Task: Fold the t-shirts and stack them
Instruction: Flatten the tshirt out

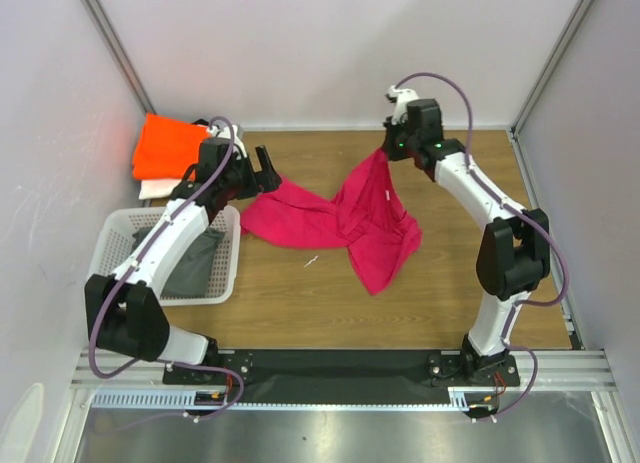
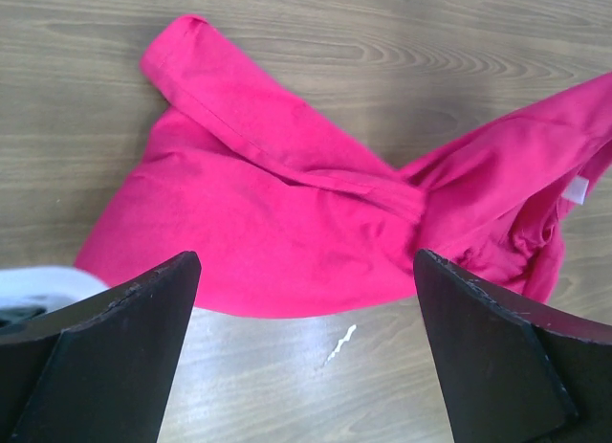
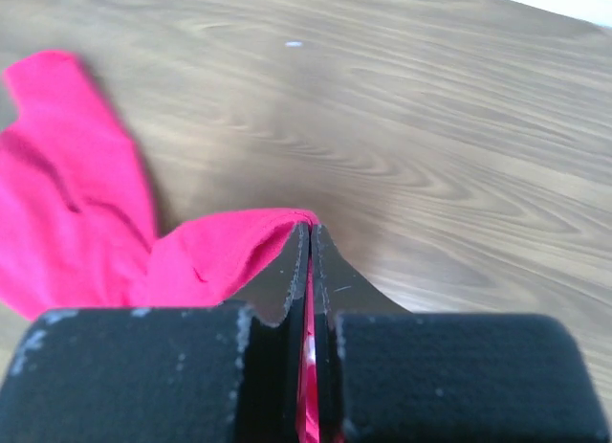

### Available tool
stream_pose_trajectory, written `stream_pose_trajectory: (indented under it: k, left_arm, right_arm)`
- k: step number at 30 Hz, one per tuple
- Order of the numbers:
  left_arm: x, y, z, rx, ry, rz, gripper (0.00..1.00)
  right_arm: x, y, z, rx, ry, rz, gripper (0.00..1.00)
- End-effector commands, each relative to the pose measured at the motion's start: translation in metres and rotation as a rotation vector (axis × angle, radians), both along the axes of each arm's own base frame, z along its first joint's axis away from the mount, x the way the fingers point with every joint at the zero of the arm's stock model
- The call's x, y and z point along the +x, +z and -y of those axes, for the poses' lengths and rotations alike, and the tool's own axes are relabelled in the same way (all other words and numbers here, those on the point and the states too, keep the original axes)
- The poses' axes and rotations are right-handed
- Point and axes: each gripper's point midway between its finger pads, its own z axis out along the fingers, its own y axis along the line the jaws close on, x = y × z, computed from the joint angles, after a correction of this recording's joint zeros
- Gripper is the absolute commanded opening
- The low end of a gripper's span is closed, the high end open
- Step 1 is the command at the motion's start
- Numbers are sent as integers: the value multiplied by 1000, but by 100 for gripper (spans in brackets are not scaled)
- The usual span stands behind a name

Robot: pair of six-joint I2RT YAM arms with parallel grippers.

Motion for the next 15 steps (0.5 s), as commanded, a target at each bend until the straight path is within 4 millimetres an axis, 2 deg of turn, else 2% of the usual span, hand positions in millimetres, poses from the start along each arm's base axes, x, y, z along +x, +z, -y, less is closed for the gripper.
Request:
stream_pose_trajectory:
  k: [1, 2, 3, 4, 5, 6, 7, 8, 9, 10, 11, 13, 14, 15]
  left_arm:
    - [17, -3, 11, -20, -18, 37, 100]
    - [18, -6, 13, -16, -20, 31, 100]
    - [19, -10, 14, -9, -21, 25, 100]
    - [20, -11, 18, 2, -24, 25, 100]
    - [23, -22, 16, 30, -9, 1, 100]
    - [24, -25, 16, 40, -4, -5, 100]
    - [24, -29, 19, 51, -2, -13, 100]
    - [25, -38, 19, 63, 9, -37, 100]
    - [25, -43, 20, 63, 9, -50, 100]
    - [27, -48, 19, 83, 29, -57, 100]
    - [28, -53, 18, 86, 44, -66, 100]
    - [33, -67, 17, 104, 63, -98, 100]
    - [34, -74, 16, 112, 71, -117, 100]
    - [35, -83, 15, 128, 79, -139, 100]
  right_arm:
    - [16, -6, 29, 42, -28, -35, 0]
    - [24, -16, 37, 42, -45, -51, 0]
    - [35, -24, 58, 41, -88, -62, 0]
    - [40, -30, 67, 42, -109, -74, 0]
    - [48, -44, 76, 50, -142, -106, 0]
    - [54, -50, 86, 51, -170, -118, 0]
    - [60, -58, 108, 45, -229, -134, 0]
    - [62, -76, 119, 38, -261, -173, 0]
    - [66, -79, 126, 46, -286, -181, 0]
    - [69, -86, 143, 55, -320, -198, 1]
    - [68, -91, 148, 61, -323, -214, 24]
    - [71, -94, 157, 78, -330, -241, 60]
    - [66, -96, 157, 78, -333, -268, 85]
    - [68, -80, 159, 84, -332, -244, 91]
